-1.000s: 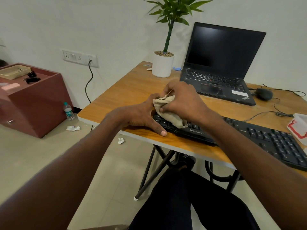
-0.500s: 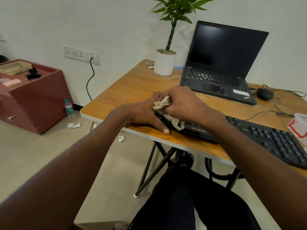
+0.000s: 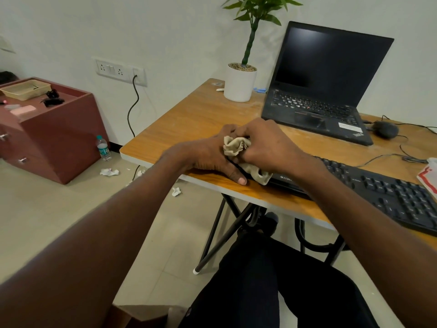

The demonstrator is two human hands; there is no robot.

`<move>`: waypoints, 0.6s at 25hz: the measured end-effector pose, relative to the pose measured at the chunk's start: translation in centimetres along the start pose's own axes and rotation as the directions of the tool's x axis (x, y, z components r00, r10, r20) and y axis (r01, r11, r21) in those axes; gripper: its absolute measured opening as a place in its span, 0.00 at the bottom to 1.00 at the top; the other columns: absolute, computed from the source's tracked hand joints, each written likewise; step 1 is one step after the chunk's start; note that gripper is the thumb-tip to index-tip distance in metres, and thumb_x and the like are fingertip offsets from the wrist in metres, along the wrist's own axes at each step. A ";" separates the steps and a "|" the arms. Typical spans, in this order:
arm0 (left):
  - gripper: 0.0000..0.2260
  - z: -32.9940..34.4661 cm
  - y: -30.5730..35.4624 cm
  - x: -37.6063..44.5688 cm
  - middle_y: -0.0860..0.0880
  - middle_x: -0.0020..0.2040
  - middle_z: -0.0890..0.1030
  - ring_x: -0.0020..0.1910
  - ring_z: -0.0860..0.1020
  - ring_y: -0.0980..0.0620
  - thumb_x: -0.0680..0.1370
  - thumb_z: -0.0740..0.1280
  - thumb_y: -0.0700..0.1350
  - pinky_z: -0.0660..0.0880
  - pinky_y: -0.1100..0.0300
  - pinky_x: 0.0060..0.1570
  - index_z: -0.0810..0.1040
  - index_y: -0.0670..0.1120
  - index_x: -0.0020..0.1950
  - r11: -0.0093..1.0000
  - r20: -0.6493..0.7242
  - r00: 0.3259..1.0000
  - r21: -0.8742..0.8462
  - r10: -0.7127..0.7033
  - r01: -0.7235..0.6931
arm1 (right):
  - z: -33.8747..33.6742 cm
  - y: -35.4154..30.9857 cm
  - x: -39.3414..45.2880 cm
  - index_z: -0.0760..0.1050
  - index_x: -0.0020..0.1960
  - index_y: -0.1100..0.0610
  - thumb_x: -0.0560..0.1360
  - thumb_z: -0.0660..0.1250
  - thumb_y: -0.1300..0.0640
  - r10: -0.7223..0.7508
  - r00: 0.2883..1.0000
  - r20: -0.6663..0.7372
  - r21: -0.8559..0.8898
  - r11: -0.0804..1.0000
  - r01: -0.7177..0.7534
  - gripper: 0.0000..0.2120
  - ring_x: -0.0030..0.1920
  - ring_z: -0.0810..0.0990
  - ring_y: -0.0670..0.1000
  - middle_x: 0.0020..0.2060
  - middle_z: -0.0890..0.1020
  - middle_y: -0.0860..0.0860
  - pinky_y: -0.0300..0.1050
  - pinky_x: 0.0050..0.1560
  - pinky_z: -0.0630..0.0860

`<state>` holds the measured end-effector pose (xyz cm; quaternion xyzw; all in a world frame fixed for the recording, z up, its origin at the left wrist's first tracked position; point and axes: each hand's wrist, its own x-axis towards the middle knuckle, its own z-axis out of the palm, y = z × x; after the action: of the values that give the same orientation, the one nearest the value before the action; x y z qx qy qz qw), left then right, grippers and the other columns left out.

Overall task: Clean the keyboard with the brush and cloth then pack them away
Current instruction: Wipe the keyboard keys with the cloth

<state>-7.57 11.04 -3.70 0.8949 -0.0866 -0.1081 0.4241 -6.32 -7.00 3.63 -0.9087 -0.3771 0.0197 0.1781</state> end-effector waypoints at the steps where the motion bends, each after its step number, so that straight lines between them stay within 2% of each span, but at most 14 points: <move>1: 0.57 0.0 0.1 0.0 0.56 0.76 0.70 0.75 0.70 0.51 0.57 0.88 0.63 0.70 0.45 0.76 0.60 0.61 0.78 1.000 -0.018 1.000 -0.004 -0.005 0.005 | -0.8 0.5 -0.4 0.87 0.52 0.48 0.68 0.80 0.59 0.001 0.998 0.067 0.023 1.000 -0.002 0.14 0.42 0.84 0.48 0.42 0.87 0.47 0.49 0.43 0.83; 3: 0.63 -0.1 0.4 -0.3 0.55 0.81 0.63 0.79 0.65 0.48 0.57 0.88 0.63 0.66 0.44 0.78 0.51 0.64 0.81 0.999 -0.031 0.999 0.029 -0.031 0.032 | -2.2 1.3 -0.8 0.86 0.51 0.47 0.67 0.82 0.59 0.008 0.986 0.169 -0.003 1.000 -0.007 0.15 0.43 0.84 0.47 0.43 0.87 0.46 0.48 0.45 0.83; 5: 0.61 -0.3 0.6 -0.4 0.54 0.80 0.66 0.77 0.66 0.48 0.58 0.87 0.63 0.67 0.44 0.77 0.51 0.64 0.81 0.997 -0.004 0.998 0.049 -0.062 0.062 | -2.0 1.4 -0.5 0.86 0.53 0.48 0.68 0.80 0.59 -0.018 1.000 0.004 -0.036 0.999 0.018 0.15 0.43 0.84 0.46 0.43 0.86 0.46 0.45 0.44 0.82; 6: 0.59 -0.4 0.5 -0.3 0.55 0.77 0.70 0.75 0.69 0.49 0.58 0.87 0.64 0.69 0.45 0.76 0.56 0.62 0.80 0.997 0.030 0.997 0.052 -0.067 0.065 | -1.4 1.1 -0.5 0.86 0.53 0.49 0.68 0.80 0.60 -0.031 0.996 -0.086 0.017 0.999 0.033 0.15 0.43 0.84 0.44 0.42 0.86 0.45 0.43 0.43 0.82; 7: 0.56 -0.4 0.6 -0.2 0.56 0.74 0.73 0.73 0.72 0.51 0.58 0.87 0.63 0.70 0.46 0.75 0.61 0.59 0.79 0.997 0.068 0.996 0.050 -0.063 0.060 | -0.8 0.8 -0.6 0.86 0.53 0.48 0.68 0.79 0.61 -0.040 0.993 -0.113 0.117 0.992 0.053 0.16 0.43 0.83 0.42 0.42 0.86 0.43 0.41 0.43 0.81; 9: 0.52 -0.7 0.5 -0.1 0.56 0.72 0.74 0.71 0.74 0.53 0.60 0.87 0.60 0.71 0.48 0.76 0.66 0.55 0.78 0.998 0.105 0.993 0.045 -0.048 0.044 | 0.3 0.5 -1.2 0.87 0.52 0.47 0.68 0.81 0.60 -0.063 0.996 -0.068 0.234 0.969 0.078 0.15 0.43 0.84 0.40 0.43 0.87 0.42 0.40 0.45 0.82; 10: 0.55 -0.9 0.4 -0.1 0.55 0.74 0.72 0.73 0.72 0.53 0.59 0.88 0.60 0.69 0.47 0.77 0.62 0.55 0.80 0.998 0.092 0.995 0.047 -0.046 0.042 | 0.2 0.5 -1.7 0.87 0.52 0.47 0.69 0.81 0.59 -0.069 0.997 -0.040 0.221 0.972 0.076 0.14 0.44 0.84 0.41 0.43 0.87 0.42 0.41 0.46 0.82; 12: 0.63 -0.9 0.5 -0.1 0.55 0.80 0.64 0.79 0.65 0.49 0.55 0.88 0.63 0.65 0.45 0.79 0.53 0.61 0.81 0.997 0.033 0.998 0.066 -0.047 0.045 | -1.3 0.9 -2.5 0.87 0.53 0.47 0.70 0.80 0.58 -0.060 0.997 0.057 0.112 0.992 0.053 0.13 0.45 0.84 0.42 0.45 0.87 0.43 0.43 0.47 0.83; 14: 0.66 -0.9 0.6 -0.2 0.54 0.84 0.58 0.81 0.60 0.47 0.55 0.87 0.63 0.63 0.44 0.80 0.49 0.64 0.82 0.995 0.022 0.997 0.079 -0.069 0.067 | -2.6 1.3 -3.0 0.87 0.54 0.47 0.71 0.79 0.61 -0.013 0.986 0.163 -0.030 0.999 0.019 0.15 0.46 0.83 0.43 0.47 0.86 0.44 0.43 0.48 0.82; 15: 0.66 -1.0 0.6 -0.2 0.54 0.84 0.58 0.81 0.60 0.47 0.56 0.88 0.62 0.63 0.44 0.80 0.48 0.64 0.82 0.994 0.040 0.996 0.081 -0.073 0.070 | -2.8 1.3 -3.2 0.87 0.55 0.47 0.71 0.78 0.62 -0.004 0.989 0.146 -0.063 0.998 0.013 0.15 0.46 0.83 0.44 0.46 0.86 0.45 0.45 0.48 0.83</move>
<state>-7.50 11.43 -2.60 0.9110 -0.0678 -0.1390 0.3822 -7.20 -10.93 5.51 -0.9084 -0.3933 0.0735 0.1212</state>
